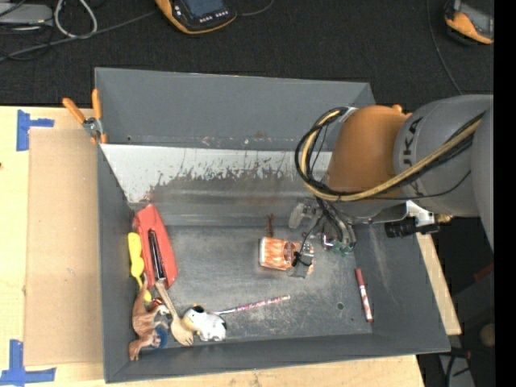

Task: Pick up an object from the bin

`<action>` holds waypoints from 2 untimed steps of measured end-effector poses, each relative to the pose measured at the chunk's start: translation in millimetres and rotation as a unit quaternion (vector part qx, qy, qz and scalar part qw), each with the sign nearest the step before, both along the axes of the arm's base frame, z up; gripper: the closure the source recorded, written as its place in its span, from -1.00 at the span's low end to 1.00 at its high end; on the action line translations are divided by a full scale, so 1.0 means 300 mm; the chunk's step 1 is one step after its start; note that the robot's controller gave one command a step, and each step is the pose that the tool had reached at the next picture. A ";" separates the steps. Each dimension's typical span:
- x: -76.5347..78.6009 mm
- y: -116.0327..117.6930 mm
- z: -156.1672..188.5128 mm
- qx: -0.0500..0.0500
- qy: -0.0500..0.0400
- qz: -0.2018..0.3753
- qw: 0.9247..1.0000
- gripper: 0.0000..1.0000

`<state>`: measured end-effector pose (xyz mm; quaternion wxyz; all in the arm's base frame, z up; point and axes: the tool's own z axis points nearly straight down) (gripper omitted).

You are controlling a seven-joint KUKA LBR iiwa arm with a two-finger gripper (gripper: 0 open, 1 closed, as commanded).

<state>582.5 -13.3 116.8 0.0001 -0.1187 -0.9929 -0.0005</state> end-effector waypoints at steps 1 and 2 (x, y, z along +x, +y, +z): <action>-0.020 -0.031 -0.103 0.000 -0.002 0.094 0.996 -1.00; -0.056 0.076 -0.140 0.000 0.001 -0.083 0.997 1.00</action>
Offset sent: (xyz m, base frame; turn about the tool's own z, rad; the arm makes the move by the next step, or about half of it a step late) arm -0.0162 0.0218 -0.0410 0.1680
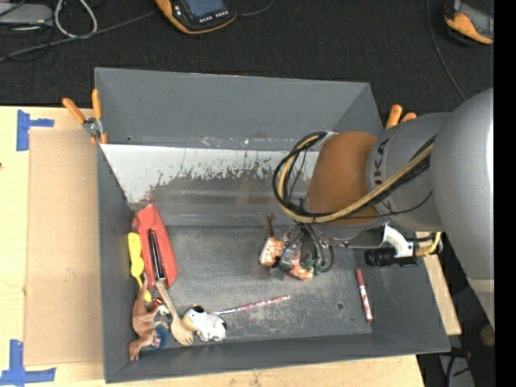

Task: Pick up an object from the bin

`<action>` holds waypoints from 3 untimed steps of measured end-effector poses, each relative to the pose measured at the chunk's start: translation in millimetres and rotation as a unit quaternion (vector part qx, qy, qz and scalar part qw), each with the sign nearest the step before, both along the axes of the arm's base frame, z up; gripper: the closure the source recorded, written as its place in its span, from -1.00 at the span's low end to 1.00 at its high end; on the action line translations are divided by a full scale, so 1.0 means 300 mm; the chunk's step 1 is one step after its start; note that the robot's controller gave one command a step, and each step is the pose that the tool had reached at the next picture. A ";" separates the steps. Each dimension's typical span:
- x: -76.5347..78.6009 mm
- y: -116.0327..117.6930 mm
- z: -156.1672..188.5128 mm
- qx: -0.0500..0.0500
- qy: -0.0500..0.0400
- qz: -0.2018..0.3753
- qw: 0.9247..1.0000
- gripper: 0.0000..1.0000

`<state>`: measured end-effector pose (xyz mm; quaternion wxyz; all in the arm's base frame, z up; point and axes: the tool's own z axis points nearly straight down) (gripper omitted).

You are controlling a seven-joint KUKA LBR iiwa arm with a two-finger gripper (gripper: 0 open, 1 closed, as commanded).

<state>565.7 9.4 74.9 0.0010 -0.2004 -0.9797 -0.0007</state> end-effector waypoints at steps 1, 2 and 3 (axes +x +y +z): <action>0.000 0.000 0.000 0.000 0.000 0.000 1.000 1.00; -0.025 -0.020 0.225 0.000 0.002 -0.003 1.000 1.00; 0.029 0.004 0.361 0.000 0.001 0.020 1.000 1.00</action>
Offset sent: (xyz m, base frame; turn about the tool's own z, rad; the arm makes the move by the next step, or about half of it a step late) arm -0.0141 -0.0145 0.1474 0.0167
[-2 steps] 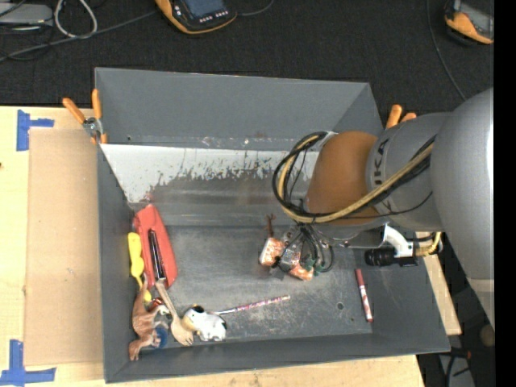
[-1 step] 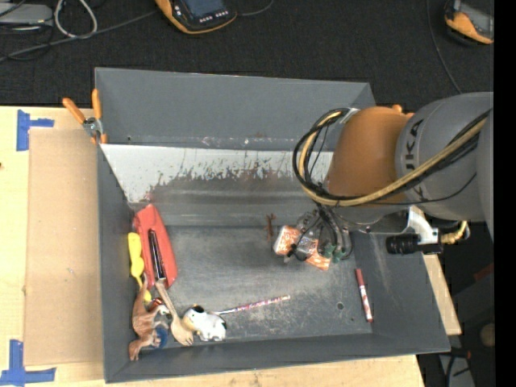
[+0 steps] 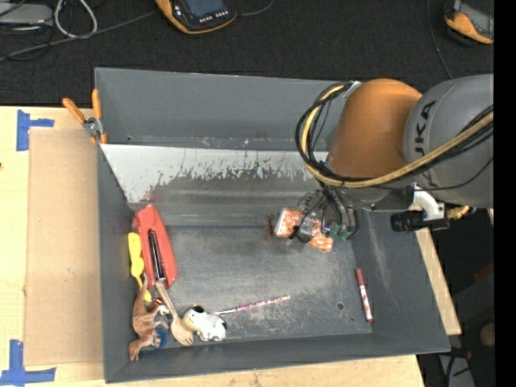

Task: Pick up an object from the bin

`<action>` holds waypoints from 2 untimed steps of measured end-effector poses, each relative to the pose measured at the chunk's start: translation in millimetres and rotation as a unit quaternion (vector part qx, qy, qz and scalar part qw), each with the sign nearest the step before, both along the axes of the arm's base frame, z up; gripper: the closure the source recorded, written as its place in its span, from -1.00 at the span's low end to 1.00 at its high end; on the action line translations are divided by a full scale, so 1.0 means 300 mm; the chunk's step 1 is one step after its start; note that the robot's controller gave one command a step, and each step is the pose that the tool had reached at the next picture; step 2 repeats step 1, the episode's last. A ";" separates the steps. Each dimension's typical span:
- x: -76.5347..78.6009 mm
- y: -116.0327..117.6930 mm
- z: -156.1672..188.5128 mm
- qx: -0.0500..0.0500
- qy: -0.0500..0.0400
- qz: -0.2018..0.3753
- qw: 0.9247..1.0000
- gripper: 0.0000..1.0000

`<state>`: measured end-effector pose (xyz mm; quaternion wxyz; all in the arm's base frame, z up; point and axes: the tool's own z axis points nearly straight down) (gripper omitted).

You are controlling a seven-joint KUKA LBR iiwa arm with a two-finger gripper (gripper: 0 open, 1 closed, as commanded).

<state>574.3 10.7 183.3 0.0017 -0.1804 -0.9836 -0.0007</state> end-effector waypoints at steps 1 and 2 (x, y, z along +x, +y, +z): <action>-0.010 -0.016 0.200 0.000 0.004 -0.012 1.000 1.00; -0.010 -0.016 0.200 0.000 0.004 -0.012 1.000 1.00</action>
Offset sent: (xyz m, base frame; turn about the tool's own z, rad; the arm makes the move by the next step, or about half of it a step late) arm -0.0441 -0.0291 0.1219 -0.0059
